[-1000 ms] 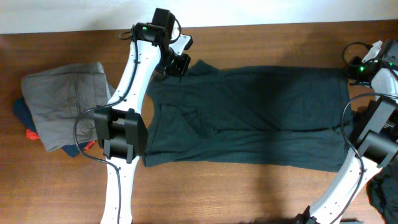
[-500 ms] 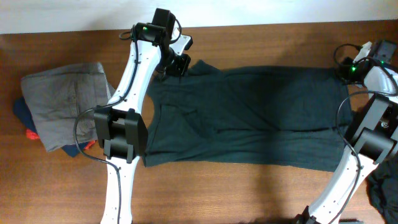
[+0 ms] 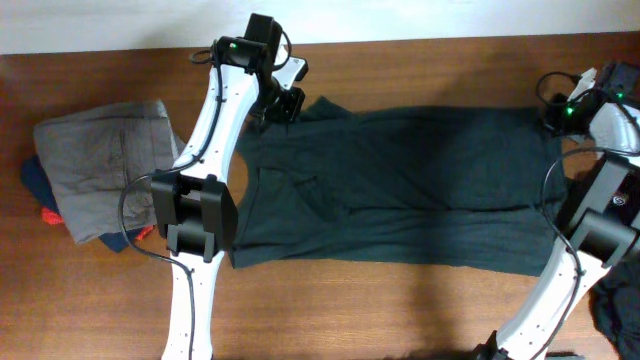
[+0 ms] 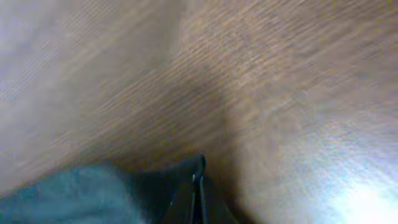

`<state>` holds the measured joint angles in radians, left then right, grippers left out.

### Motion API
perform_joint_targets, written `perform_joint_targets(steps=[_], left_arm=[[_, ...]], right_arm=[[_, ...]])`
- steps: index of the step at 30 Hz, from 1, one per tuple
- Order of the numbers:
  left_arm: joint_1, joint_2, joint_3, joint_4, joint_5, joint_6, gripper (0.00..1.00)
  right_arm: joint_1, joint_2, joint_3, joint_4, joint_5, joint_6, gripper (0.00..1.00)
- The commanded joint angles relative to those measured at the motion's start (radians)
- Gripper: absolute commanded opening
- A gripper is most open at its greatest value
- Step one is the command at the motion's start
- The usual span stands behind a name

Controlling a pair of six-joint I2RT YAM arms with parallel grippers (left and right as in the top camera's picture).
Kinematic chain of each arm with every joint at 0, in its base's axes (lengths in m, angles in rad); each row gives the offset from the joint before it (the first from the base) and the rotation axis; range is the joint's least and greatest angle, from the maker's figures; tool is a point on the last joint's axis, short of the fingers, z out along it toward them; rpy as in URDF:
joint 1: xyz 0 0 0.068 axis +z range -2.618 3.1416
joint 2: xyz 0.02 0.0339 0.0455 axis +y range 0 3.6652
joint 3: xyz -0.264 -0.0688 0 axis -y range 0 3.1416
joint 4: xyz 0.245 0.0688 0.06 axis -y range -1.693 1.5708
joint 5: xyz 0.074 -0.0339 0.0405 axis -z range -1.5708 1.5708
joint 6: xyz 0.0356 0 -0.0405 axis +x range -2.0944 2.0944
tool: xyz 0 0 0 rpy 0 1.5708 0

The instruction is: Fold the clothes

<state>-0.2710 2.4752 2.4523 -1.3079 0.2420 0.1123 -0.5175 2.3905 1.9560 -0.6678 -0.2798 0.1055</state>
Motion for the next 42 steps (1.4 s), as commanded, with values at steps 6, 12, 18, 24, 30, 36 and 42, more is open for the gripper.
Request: perform_joint_targets(steps=[6,12,18,24,30,36,42], left_arm=[[0.006,-0.09,0.004,-0.093,-0.156,0.016,0.0],[0.006,-0.093,0.004,-0.205,-0.191,0.016,0.01],[0.006,-0.093,0.004,-0.323,-0.19,0.016,0.0],[0.005,-0.093,-0.007,-0.38,-0.167,0.001,0.01],[-0.009,-0.095,-0.071,-0.381,-0.112,0.001,0.0],[-0.026,-0.105,-0.252,-0.381,-0.117,-0.011,0.01],[-0.021,-0.138,-0.357,-0.381,-0.133,-0.029,0.0]], right_arm=[[-0.029,-0.288,0.013,-0.177,0.083,0.003,0.04],[-0.038,-0.329,0.013,-0.318,0.182,0.003,0.04],[-0.039,-0.329,0.013,-0.439,0.236,0.003,0.04],[-0.039,-0.329,0.013,-0.533,0.362,0.004,0.04],[-0.039,-0.329,0.013,-0.576,0.443,0.004,0.04],[-0.039,-0.329,0.013,-0.614,0.45,0.004,0.04],[-0.039,-0.329,0.013,-0.679,0.528,0.003,0.05]])
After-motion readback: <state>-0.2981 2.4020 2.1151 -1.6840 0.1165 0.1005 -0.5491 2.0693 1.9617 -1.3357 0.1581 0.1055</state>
